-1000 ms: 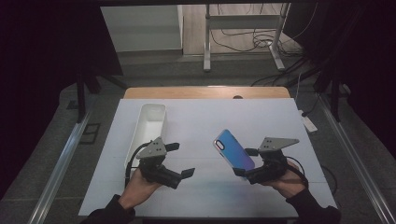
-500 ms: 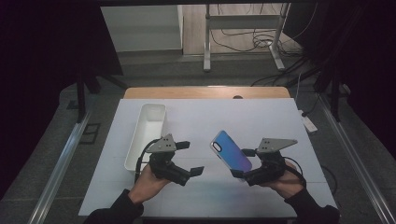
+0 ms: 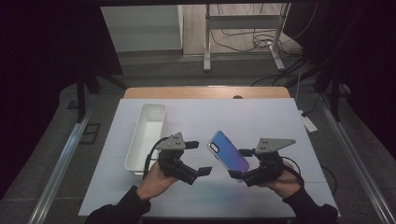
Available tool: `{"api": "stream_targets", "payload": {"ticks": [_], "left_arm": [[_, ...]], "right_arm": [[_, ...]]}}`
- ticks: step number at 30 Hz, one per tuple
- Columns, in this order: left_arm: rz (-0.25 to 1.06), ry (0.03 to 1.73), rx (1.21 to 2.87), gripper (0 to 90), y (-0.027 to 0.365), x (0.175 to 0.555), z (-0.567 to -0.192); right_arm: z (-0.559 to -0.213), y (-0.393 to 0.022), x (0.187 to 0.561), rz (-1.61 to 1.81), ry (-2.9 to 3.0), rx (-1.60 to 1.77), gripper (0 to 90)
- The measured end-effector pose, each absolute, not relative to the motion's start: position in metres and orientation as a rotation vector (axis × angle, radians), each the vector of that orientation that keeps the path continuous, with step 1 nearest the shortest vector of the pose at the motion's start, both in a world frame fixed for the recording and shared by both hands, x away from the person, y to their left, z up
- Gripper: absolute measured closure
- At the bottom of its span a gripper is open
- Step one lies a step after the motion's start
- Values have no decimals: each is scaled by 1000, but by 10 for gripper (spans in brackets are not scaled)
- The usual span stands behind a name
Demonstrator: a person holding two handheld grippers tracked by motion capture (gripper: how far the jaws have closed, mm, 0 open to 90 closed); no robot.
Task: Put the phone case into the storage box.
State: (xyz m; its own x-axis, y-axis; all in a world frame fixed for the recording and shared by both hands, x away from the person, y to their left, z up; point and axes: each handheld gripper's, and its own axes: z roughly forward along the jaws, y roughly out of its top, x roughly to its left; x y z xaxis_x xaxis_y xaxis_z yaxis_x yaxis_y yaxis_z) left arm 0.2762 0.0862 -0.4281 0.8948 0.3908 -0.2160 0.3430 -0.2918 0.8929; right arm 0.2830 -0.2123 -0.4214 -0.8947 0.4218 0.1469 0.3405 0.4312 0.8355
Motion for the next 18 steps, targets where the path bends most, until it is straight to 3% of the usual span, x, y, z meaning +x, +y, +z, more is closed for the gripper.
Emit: {"api": "stream_targets", "payload": {"ticks": [15, 18], "left_arm": [[-36, 453, 1918, 2, 70, 285, -426], [-46, 432, 1912, 64, 70, 286, -426]], "right_arm": [[-421, -209, 282, 1500, 2597, 666, 168], [-420, -209, 282, 1501, 2598, 660, 168]]}}
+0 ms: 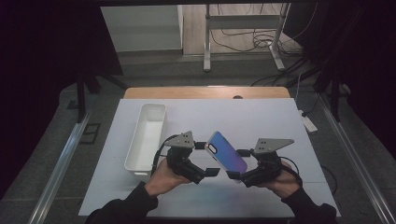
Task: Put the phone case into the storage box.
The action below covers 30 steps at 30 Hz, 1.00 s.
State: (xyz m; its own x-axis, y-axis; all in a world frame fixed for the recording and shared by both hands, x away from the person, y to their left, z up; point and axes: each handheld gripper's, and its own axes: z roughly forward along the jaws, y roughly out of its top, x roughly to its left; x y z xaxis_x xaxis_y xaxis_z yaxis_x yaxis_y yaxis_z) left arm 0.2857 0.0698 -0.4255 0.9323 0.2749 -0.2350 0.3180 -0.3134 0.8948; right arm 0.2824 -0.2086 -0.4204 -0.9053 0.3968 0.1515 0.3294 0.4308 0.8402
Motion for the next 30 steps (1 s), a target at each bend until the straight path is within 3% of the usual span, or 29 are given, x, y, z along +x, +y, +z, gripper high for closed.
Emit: {"api": "stream_targets", "payload": {"ticks": [11, 30], "left_arm": [[-108, 379, 1919, 420, 71, 284, -425], [-220, 338, 1873, 740, 78, 287, -425]], "right_arm": [[-420, -210, 283, 1517, 2605, 638, 168], [-420, -210, 283, 1540, 2622, 611, 168]]}}
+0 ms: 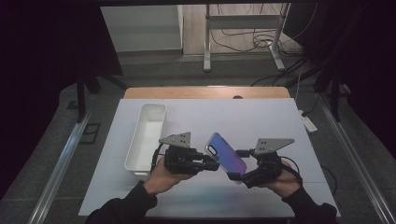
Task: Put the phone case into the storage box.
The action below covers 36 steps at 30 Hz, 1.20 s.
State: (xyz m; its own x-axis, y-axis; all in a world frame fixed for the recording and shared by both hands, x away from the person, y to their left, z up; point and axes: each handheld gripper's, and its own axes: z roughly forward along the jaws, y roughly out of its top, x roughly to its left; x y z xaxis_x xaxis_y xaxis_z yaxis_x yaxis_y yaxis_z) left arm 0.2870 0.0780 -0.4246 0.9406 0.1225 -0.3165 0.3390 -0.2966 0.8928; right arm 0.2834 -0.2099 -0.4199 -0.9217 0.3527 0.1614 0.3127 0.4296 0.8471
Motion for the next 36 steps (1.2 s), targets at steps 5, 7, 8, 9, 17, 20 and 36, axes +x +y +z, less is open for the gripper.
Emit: {"api": "stream_targets", "payload": {"ticks": [5, 7, 8, 9, 17, 20, 36], "left_arm": [[-245, 328, 1866, 786, 79, 288, -426], [-257, 315, 1866, 796, 79, 288, -426], [-261, 309, 1868, 803, 78, 288, -425], [-264, 306, 1870, 811, 78, 288, -426], [-290, 261, 1884, 869, 75, 287, -425], [-277, 243, 1893, 884, 72, 284, -424], [-123, 365, 1978, 888, 74, 285, -423]], "right_arm": [[-420, -209, 283, 1543, 2634, 597, 168], [-421, -209, 283, 1546, 2644, 592, 168], [-421, -209, 283, 1545, 2650, 586, 168], [-422, -209, 283, 1542, 2655, 580, 168], [-426, -207, 286, 1531, 2704, 547, 165], [-429, -205, 289, 1552, 2751, 557, 155], [-437, -203, 293, 1362, 2770, 672, 131]]}}
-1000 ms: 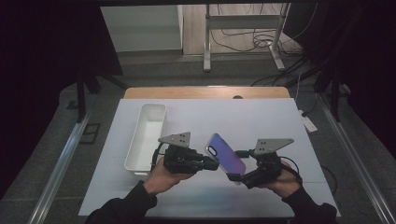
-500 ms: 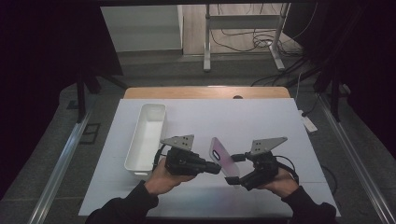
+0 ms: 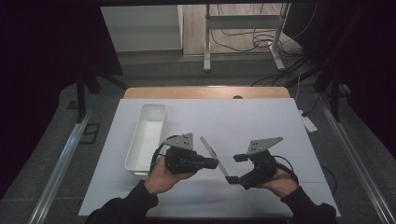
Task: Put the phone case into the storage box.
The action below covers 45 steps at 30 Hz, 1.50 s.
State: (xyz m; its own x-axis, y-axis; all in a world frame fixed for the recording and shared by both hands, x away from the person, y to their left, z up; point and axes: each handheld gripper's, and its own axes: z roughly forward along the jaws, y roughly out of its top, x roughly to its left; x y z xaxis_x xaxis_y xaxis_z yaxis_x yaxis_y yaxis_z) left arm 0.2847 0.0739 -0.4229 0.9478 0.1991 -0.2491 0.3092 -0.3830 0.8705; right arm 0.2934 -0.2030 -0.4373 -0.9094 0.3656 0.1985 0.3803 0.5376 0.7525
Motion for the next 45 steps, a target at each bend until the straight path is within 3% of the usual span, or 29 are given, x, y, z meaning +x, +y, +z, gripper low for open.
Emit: {"api": "stream_targets", "payload": {"ticks": [8, 23, 45], "left_arm": [[-77, 395, 2006, 887, 75, 285, -422], [-32, 462, 2031, 887, 82, 293, -422], [67, 547, 2057, 886, 94, 308, -416]], "right_arm": [[-438, -206, 294, -1322, -2769, -731, 119], [-441, -213, 290, -1293, -2876, -837, 3], [-444, -238, 279, -1284, -2911, -1009, 0]]}}
